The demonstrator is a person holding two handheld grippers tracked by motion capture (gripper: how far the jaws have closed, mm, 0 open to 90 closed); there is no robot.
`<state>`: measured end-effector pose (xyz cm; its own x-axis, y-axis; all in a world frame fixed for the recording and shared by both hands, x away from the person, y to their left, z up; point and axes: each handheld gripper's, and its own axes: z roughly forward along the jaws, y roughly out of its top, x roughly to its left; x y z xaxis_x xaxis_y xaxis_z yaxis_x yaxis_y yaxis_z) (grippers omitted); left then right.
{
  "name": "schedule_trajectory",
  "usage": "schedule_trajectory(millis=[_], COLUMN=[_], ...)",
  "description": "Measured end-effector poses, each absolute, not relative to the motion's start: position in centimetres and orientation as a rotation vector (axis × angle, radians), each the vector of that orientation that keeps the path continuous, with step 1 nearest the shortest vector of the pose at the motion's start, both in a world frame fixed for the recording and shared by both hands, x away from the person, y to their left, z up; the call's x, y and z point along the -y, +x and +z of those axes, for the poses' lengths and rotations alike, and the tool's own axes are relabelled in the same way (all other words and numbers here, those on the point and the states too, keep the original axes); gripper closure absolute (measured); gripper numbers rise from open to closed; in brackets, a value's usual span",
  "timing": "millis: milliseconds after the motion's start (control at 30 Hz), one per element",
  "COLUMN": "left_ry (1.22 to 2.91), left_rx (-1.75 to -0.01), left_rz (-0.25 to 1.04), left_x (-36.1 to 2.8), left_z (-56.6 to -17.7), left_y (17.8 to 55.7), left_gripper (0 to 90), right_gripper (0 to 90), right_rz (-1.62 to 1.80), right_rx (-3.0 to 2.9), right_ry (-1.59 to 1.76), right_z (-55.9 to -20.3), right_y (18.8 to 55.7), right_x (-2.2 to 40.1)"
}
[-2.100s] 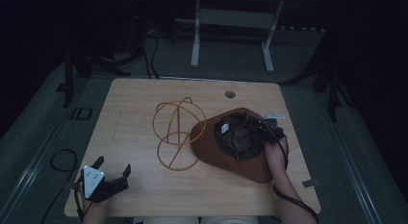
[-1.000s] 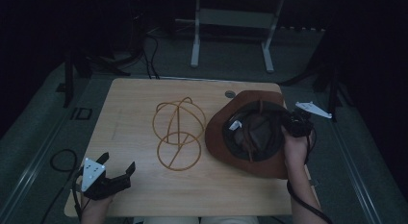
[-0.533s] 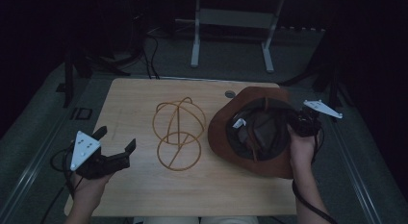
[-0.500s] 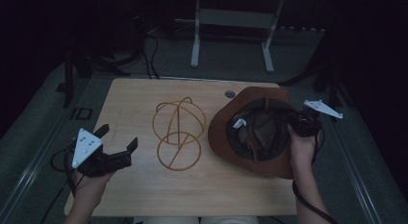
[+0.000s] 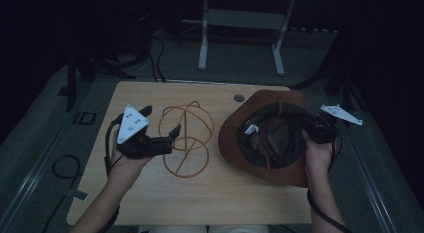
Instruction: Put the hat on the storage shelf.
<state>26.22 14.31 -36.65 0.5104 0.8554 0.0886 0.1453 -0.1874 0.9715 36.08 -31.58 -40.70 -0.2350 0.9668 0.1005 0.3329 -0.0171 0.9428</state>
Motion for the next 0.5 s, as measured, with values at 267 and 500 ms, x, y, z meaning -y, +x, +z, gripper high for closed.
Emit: schedule_trajectory(millis=[267,500], left_ry=[1.73,1.795], left_rx=[-0.783,-0.701], left_rz=[0.754,0.699], left_x=[-9.6,-5.2], left_z=[-35.8,-36.0], left_y=[28.4,29.3], left_gripper=[6.9,6.9], right_gripper=[85.8,85.8], right_rz=[1.292,1.324], right_rx=[-1.62,-1.631], right_ry=[1.357,1.328], right_z=[-40.5,-39.9], right_y=[35.0,34.0], right_x=[32.0,32.0])
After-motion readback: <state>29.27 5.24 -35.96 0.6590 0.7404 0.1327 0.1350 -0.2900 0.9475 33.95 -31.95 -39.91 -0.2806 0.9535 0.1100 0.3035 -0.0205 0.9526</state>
